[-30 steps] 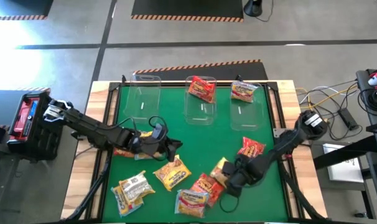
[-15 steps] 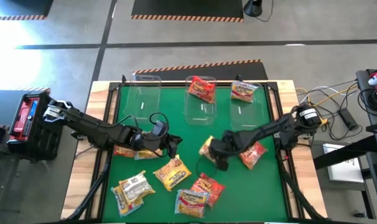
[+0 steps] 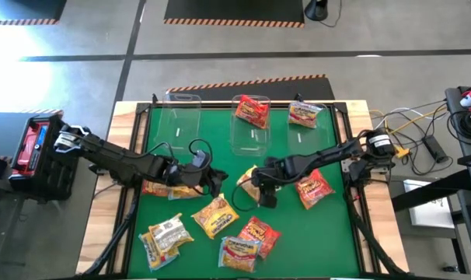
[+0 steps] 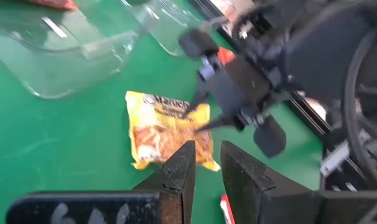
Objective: Sort Maruchan noodles
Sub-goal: Put the yellow noodle pack into the left transparent bin
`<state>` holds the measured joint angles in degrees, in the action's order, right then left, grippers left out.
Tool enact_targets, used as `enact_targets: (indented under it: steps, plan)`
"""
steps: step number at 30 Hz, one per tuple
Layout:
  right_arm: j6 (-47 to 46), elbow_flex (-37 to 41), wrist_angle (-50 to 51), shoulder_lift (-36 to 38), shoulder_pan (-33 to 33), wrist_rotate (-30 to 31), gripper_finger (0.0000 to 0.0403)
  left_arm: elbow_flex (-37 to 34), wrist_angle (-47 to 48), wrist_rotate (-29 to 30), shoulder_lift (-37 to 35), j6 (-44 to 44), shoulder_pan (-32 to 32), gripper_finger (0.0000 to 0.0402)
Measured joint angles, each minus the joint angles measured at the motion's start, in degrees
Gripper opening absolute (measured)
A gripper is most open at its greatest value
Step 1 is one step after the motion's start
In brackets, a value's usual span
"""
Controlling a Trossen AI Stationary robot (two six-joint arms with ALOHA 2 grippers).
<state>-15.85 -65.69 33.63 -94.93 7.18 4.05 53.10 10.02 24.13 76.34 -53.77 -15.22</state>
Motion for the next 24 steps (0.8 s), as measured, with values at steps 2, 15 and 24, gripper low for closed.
enact_targets:
  steps: [2,15,24]
  plan:
    - [-3.4,-1.4,1.9,0.9,0.0,0.0,0.0123,0.0,0.0,-1.1,0.0,0.1,0.0,0.0059]
    - [-51.7,1.6,-4.7,3.0,3.4,-0.5,0.0123,0.0,-0.4,3.0,2.0,-3.7,0.0,0.0059]
    - [-61.5,4.0,-6.6,2.7,3.5,12.6,0.0123,0.0,-1.0,-0.1,6.7,-6.4,0.0,0.0059]
